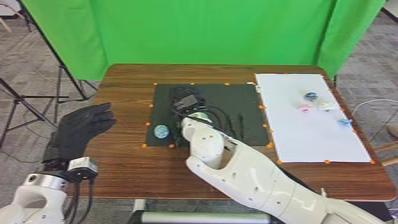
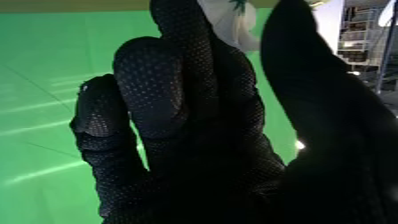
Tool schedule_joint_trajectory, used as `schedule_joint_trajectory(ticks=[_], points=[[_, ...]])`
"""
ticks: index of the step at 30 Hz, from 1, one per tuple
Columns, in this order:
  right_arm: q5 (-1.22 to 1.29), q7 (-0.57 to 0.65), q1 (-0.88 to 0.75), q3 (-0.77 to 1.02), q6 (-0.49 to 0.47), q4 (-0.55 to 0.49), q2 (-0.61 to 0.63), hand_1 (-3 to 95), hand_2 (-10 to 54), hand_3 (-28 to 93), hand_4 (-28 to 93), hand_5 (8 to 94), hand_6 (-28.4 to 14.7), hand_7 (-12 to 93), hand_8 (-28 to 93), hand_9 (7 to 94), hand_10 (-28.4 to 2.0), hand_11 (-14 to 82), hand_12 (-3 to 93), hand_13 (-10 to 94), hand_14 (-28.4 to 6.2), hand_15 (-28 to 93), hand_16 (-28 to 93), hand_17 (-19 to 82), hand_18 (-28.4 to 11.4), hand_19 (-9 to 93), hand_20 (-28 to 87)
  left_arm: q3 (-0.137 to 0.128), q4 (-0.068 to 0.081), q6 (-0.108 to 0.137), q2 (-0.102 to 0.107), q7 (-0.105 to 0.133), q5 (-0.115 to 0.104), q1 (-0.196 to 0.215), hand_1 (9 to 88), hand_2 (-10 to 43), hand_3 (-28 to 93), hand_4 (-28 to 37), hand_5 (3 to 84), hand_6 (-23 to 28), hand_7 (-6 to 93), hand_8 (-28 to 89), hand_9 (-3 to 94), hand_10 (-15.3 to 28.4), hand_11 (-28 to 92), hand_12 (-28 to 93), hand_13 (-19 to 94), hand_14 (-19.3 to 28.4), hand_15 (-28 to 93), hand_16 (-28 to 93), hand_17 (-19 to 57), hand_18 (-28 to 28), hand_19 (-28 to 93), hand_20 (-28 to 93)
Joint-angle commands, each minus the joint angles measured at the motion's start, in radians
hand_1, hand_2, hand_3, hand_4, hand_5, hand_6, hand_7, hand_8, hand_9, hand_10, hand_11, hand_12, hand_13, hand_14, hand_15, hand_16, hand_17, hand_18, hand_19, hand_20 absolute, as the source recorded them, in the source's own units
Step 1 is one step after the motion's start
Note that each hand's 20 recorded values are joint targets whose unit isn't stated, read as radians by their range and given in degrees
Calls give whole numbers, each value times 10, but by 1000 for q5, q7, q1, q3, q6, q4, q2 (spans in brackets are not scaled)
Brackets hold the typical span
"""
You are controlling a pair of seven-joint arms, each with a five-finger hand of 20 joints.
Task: Arrange flowers
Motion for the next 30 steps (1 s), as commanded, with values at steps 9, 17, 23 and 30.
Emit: schedule_joint_trajectory(ticks=[9, 17, 23, 30], points=[[22, -38, -43, 52, -71, -26, -26, 346, -95, 767, -283, 694, -14, 248, -141, 740, -125, 293, 183, 686, -84, 722, 198, 364, -214, 932, 279, 11, 4, 4, 23, 14, -16, -2, 275, 30, 822, -194, 426, 119, 199, -109, 367, 209, 390, 102, 252, 267, 652, -141, -90, 228, 600, 161], [63, -68, -41, 60, -78, -36, -22, 280, 6, 773, -283, 684, -26, 221, -143, 724, -140, 274, 177, 667, -93, 725, 199, 342, -222, 932, 278, 8, 4, 0, 20, 13, -12, 1, 276, 30, 821, -193, 425, 118, 200, -109, 367, 210, 390, 101, 252, 267, 652, -141, -90, 228, 601, 161], [69, -81, -41, 64, -88, -35, -25, 265, 208, 801, -282, 681, -31, 192, -136, 723, -149, 245, 170, 660, -102, 728, 196, 333, -223, 932, 279, 11, 5, -4, 14, 8, -6, -5, 276, 30, 821, -192, 425, 119, 200, -110, 368, 210, 389, 101, 253, 267, 651, -142, -90, 228, 602, 161], [27, -91, -43, 58, -55, -23, -24, 428, 164, 749, -282, 704, -18, 218, -39, 756, -109, 244, 173, 690, -73, 711, 194, 346, -206, 930, 286, 19, 4, 15, 46, 34, -30, 0, 276, 29, 821, -193, 425, 118, 200, -110, 368, 210, 388, 101, 253, 268, 652, -142, -90, 228, 602, 160]])
